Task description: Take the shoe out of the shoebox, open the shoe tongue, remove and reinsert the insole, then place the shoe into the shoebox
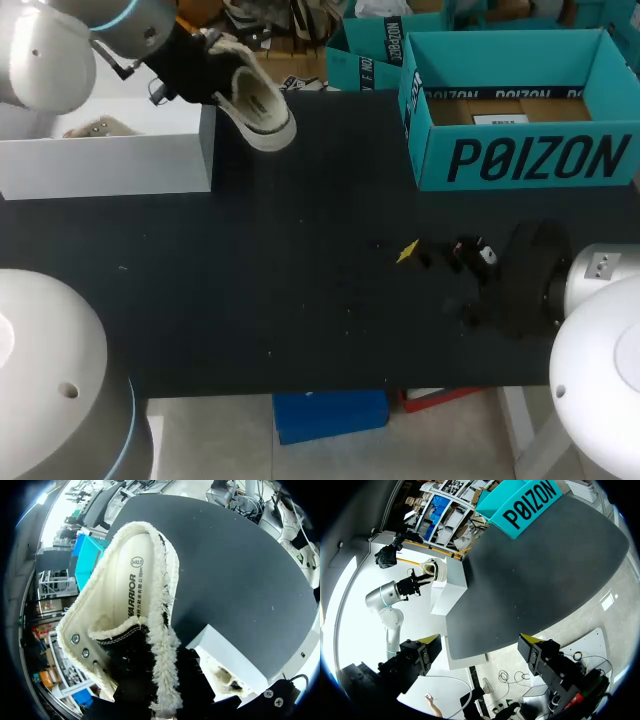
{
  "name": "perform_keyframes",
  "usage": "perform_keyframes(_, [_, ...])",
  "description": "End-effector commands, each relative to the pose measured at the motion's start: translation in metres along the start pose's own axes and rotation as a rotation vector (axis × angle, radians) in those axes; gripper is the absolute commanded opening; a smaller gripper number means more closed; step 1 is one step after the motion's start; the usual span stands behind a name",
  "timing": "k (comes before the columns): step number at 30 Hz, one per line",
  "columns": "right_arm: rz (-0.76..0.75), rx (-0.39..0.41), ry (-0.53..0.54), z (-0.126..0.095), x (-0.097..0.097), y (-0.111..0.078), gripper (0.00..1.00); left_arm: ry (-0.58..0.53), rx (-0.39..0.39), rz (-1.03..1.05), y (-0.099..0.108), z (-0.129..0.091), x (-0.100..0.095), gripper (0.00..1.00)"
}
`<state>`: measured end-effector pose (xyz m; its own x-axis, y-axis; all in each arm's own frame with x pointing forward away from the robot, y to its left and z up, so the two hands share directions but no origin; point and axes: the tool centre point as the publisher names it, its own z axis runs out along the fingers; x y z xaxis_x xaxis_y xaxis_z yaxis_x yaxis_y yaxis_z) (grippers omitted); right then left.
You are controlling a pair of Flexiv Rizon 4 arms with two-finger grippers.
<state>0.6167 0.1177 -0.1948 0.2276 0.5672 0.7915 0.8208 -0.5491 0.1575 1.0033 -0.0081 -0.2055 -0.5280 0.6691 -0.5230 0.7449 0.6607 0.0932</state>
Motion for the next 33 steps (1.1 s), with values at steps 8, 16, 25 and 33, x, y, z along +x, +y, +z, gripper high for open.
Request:
perform_keyframes(8, [0.013, 0.001, 0.03, 0.0, -0.007, -0.004, 1.0, -0.006, -0.065, -0.251, 0.094, -0.05, 0.067, 0.0])
perform_keyframes(16, [0.013, 0.001, 0.03, 0.0, -0.007, -0.004, 1.0, 0.027, -0.126, -0.402, 0.155, -0.047, 0.115, 0.0])
perform_keyframes(25, [0.013, 0.001, 0.03, 0.0, -0.007, -0.004, 1.0, 0.03, -0.132, -0.506, 0.187, -0.036, 0.137, 0.0])
perform_keyframes(33, [0.013, 0.001, 0.03, 0.0, -0.007, -0.004, 1.0, 0.03, -0.132, -0.506, 0.187, -0.036, 0.137, 0.0])
